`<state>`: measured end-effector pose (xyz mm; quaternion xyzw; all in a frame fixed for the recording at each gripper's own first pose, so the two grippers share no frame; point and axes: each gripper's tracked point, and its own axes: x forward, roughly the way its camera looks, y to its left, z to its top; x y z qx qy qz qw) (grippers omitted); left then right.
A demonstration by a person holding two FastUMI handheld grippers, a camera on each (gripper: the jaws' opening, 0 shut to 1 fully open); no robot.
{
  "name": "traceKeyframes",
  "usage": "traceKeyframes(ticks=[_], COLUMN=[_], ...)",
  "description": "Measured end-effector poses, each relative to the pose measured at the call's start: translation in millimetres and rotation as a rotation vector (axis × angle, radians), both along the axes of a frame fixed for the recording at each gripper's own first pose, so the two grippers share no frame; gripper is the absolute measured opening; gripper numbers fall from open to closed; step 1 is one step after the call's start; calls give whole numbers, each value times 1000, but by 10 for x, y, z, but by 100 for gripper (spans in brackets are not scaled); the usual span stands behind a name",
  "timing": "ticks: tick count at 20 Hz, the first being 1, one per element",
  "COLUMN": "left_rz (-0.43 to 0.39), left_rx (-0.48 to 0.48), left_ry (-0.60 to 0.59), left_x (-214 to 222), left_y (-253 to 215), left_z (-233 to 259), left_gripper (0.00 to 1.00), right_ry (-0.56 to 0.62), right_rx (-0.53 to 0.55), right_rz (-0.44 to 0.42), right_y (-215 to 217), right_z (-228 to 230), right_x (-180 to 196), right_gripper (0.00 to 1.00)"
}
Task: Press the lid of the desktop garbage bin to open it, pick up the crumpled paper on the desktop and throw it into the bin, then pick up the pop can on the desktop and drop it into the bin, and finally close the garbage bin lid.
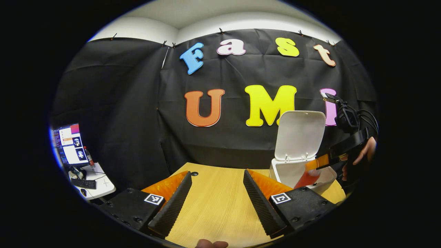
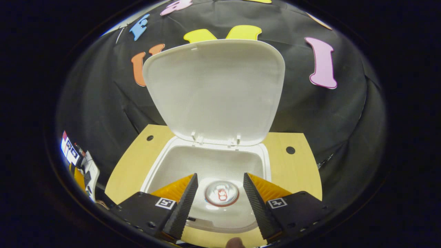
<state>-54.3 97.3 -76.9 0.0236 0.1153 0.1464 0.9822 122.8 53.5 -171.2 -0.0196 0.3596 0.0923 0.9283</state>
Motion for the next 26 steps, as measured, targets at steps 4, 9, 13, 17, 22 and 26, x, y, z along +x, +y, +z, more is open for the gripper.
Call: traceKeyframes(ticks=[4, 9, 13, 17, 22, 26], left_rz=[-8, -38, -72, -117, -159, -169], left_rx=[3, -27, -33, -44, -56, -38], left_ry=[2, 10, 9, 0, -29, -49], left_x=[37, 135, 232, 305, 379, 392], left_y=[-25, -89, -148, -247, -295, -244], left_z=[-9, -80, -91, -77, 18, 125], left_gripper=[97, 97, 97, 97, 97, 97], right_ry=[-57, -160, -284, -392, -437, -488], right_rx=[10, 37, 54, 35, 38, 35], right_rz=[-24, -62, -102, -116, -144, -137], right_y=[-106, -186, -216, -167, -101, 27], right_z=[176, 515, 997, 1465, 1767, 2061], right_x=[-15, -87, -117, -193, -156, -42], right_gripper=[91, 96, 94, 96, 96, 96])
